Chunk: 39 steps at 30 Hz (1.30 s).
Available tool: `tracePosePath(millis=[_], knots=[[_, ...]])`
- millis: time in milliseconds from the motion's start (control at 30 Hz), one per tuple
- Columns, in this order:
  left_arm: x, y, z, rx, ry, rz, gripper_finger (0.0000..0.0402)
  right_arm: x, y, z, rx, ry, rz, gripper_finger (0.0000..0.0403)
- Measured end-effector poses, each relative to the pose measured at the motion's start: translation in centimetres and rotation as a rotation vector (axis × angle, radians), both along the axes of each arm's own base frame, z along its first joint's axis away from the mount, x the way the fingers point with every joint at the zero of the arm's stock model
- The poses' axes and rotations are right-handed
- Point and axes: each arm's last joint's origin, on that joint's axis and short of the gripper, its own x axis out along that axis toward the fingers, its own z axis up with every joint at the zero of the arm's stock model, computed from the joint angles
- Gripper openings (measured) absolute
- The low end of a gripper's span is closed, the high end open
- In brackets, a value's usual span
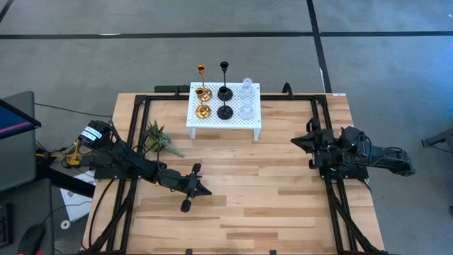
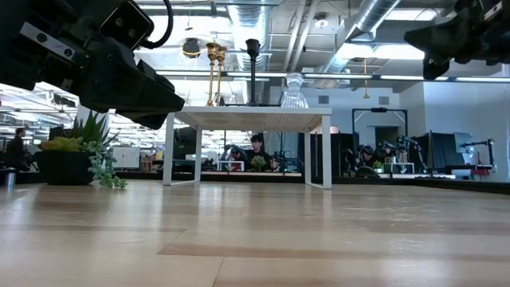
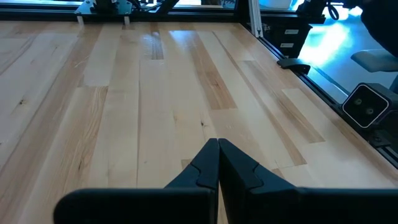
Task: Pick & Place candle stick holders
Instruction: Return to Home Position
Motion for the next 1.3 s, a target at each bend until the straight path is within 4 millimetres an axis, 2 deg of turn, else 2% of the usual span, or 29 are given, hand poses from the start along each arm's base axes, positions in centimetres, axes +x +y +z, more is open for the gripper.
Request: tracePosePath(millis=[267, 433, 700, 1300], knots=[[0.0, 0.0, 0.0, 0.000, 0.000, 0.000, 0.0004, 0.0, -0.2, 0.0, 0.013, -0.004, -0.104, 0.0000], [0.0, 0.0, 0.0, 0.000, 0.000, 0.000, 0.0004, 0.1, 0.1, -0.3, -0.001, 0.011, -0.071, 0.0000], [0.0, 0.0, 0.0, 0.000, 0.000, 0.000, 0.0004, 1.3, 0.3, -4.2, 0.015, 0.056, -0.082, 0.0000], [0.0, 0.0, 0.0, -0.001, 0.005, 0.001, 0.0004, 1.4, 0.9, -4.6, -0.003, 0.105, 0.019, 0.0000]])
